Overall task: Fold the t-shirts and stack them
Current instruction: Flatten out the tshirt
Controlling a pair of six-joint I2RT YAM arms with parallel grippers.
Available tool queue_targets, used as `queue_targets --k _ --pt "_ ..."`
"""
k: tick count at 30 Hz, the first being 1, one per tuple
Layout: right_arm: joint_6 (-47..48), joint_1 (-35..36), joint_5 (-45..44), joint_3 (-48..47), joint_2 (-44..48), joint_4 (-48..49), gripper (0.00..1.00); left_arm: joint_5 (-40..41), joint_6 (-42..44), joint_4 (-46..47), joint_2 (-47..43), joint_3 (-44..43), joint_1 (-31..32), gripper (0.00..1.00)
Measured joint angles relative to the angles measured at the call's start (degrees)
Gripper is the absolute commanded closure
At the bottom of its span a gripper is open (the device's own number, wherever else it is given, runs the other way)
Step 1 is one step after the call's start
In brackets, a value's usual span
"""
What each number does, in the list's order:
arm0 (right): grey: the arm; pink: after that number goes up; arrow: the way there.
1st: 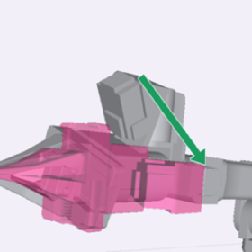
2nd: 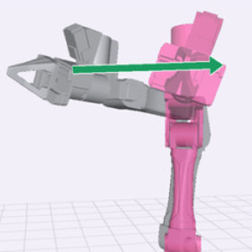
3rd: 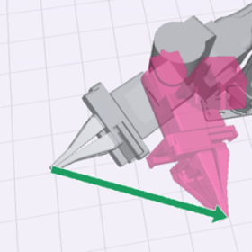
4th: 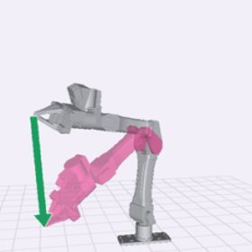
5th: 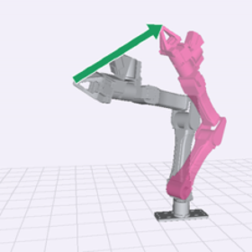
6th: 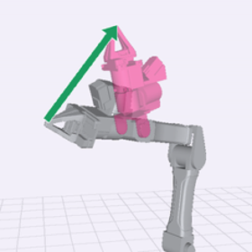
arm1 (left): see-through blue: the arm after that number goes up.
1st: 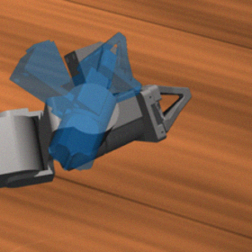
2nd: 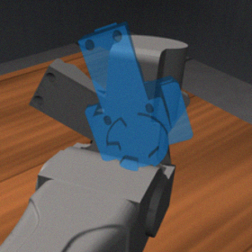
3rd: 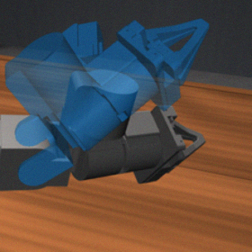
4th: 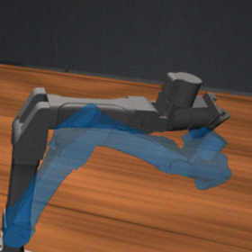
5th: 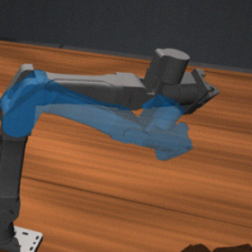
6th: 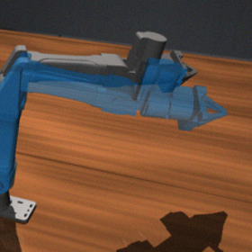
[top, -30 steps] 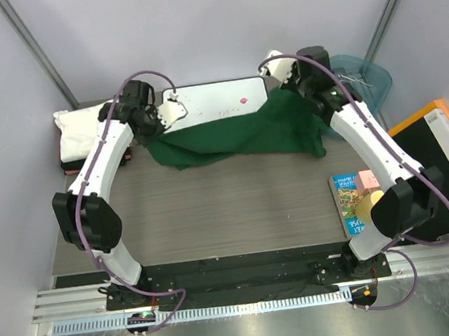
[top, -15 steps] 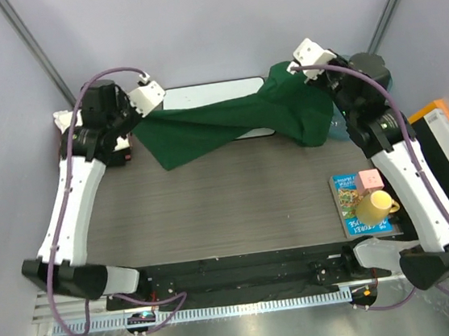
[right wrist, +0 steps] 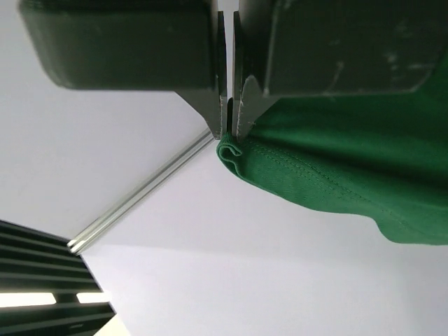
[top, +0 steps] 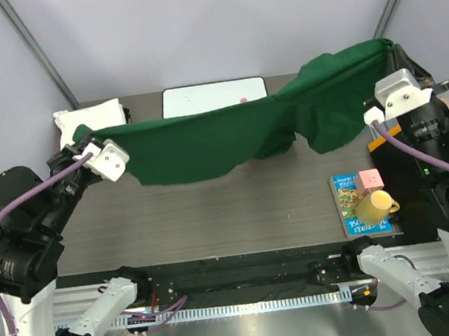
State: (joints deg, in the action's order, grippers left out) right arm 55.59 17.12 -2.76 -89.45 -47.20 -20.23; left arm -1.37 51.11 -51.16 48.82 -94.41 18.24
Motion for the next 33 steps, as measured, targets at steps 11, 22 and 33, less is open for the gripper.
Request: queue_targets --k 11,22,33 --pt "2.6 0.0 0.0 0.0 -18.3 11.7 0.99 8.2 9.3 11.3 11.9 13.6 0.0 1.00" --pt "7.1 -0.8 -0.5 -0.8 -37.2 22.1 0.99 20.6 13.0 29.8 26.5 8.0 0.0 1.00" --pt "5.6 -0.7 2.8 -20.3 -28.5 27.9 0.99 24.7 17.9 60.5 17.1 5.5 0.0 1.00"
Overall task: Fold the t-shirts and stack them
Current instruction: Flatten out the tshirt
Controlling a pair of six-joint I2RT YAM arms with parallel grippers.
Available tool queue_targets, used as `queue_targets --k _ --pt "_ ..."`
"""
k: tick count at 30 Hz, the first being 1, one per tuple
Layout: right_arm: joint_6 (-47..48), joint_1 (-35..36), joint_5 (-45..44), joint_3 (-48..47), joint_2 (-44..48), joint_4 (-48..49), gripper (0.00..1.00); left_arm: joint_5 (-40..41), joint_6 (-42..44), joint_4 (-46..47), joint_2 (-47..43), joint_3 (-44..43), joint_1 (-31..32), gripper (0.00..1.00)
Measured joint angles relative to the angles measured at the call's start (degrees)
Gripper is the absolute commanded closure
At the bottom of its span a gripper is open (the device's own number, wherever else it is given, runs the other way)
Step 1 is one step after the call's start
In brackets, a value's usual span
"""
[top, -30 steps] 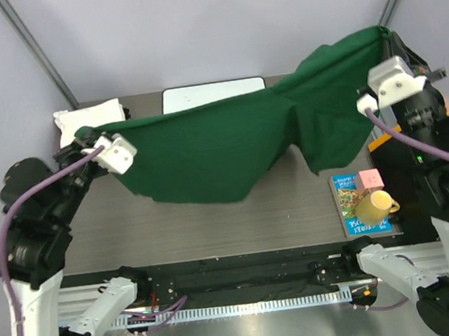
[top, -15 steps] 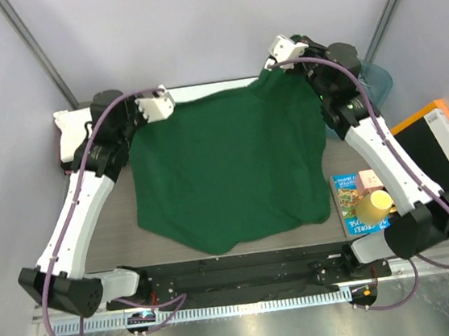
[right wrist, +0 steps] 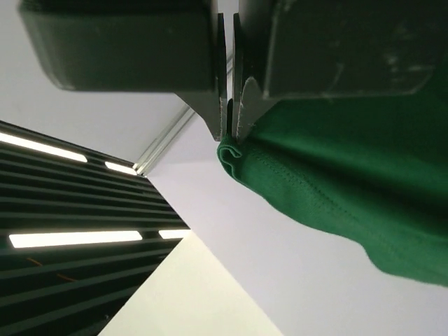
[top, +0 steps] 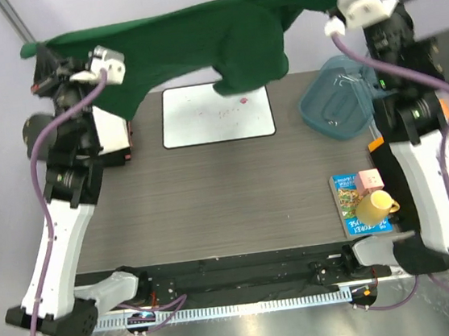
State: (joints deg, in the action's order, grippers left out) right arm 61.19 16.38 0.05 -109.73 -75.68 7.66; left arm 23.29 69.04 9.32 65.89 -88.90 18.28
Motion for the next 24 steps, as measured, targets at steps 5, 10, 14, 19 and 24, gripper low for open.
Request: queue_targets --k 5,10,14,19,24 --pt "-2.3 0.0 3.4 24.6 15.6 -0.9 0.99 -1.1 3.5 6.9 -11.1 22.1 0.0 1.00" --pt "-3.5 0.0 8.5 52.8 22.8 -14.5 0.99 -5.9 4.1 -3.5 -18.0 47.0 0.0 1.00" --pt "0.0 -0.1 11.8 64.9 22.4 -35.2 0.99 -13.3 8.0 -23.1 -25.5 59.5 0.0 1.00" --pt "7.5 -0.1 16.1 63.2 23.7 -56.0 0.99 -22.8 14.1 -46.0 -35.6 59.3 0.1 1.00" --pt "12.9 -0.1 17.1 57.8 21.3 -69.5 0.99 -26.4 18.3 -59.7 -31.7 53.8 0.1 1.00"
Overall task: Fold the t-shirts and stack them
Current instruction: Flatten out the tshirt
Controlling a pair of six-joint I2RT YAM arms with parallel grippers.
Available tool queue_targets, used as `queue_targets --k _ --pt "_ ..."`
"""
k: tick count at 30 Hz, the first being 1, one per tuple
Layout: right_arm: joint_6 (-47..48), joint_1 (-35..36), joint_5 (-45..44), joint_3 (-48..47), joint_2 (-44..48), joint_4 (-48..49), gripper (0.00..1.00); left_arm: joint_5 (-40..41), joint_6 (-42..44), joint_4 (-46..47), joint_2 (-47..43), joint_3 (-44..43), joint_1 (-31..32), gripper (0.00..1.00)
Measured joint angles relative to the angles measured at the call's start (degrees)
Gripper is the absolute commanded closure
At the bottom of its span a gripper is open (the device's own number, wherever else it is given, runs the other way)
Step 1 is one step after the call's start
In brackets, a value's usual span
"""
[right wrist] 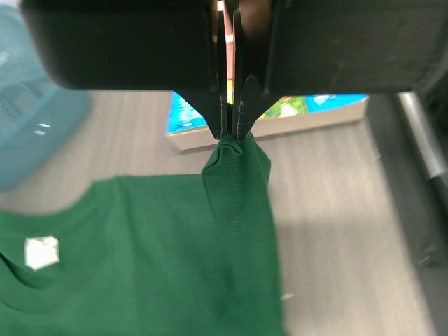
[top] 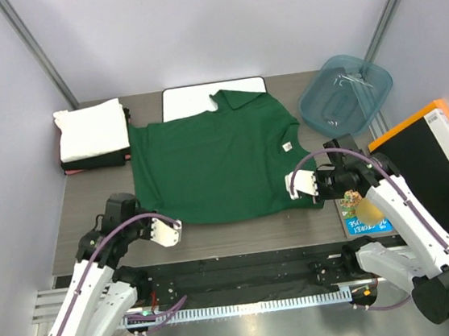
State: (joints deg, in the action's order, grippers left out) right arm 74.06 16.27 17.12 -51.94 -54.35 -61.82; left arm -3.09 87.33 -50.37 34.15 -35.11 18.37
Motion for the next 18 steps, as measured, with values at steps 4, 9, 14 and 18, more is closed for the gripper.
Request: queue_targets --k 4,9,14,18 --pt "2.1 0.0 0.1 -0.6 -1.9 -5.8 0.99 -1.1 0.7 -6.1 4.9 -3.1 0.0 1.00" --pt "2.9 0.0 0.5 -0.6 -1.4 -8.8 0.99 -2.3 3.1 -10.6 5.3 -4.3 0.0 1.00" --pt "3.9 0.0 1.0 -1.3 -1.2 -11.4 0.99 -3.1 6.4 -15.0 3.2 -4.3 0.0 1.00" --pt "4.7 0.0 2.3 -2.7 -0.8 -12.9 0.99 -3.9 7.7 -18.8 2.7 -5.0 0.0 1.00"
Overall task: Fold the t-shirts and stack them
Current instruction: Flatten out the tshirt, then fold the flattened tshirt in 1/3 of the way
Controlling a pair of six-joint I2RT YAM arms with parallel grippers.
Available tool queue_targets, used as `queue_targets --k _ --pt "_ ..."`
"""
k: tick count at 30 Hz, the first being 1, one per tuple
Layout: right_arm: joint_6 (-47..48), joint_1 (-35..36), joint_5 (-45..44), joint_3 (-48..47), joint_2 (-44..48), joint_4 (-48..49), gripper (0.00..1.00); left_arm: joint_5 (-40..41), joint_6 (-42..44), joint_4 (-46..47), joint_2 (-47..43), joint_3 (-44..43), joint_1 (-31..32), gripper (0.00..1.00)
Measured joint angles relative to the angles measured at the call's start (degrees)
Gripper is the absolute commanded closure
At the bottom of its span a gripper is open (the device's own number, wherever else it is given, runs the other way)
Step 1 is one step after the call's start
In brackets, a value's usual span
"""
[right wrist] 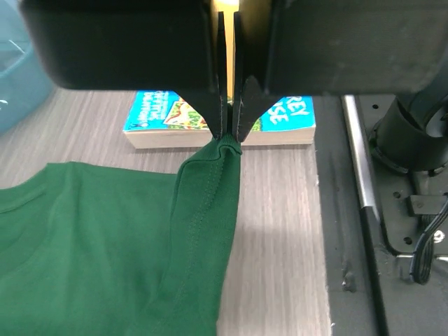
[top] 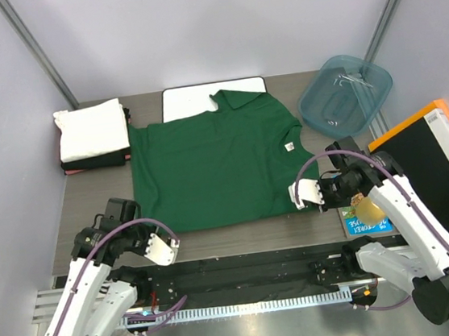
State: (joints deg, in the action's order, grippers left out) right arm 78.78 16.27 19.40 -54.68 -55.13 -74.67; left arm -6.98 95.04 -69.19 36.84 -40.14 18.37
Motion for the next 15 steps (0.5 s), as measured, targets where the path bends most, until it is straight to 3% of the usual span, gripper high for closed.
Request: queue_targets --k 8,15 --pt "-1.1 0.0 -2.6 4.4 4.9 14.6 0.99 0.7 -0.6 1.1 0.5 -0.3 0.0 1.00" --pt "-2.5 0.0 -4.3 4.0 -4.6 27.8 0.99 2.7 -3.9 7.9 6.9 -0.3 0.0 1.00"
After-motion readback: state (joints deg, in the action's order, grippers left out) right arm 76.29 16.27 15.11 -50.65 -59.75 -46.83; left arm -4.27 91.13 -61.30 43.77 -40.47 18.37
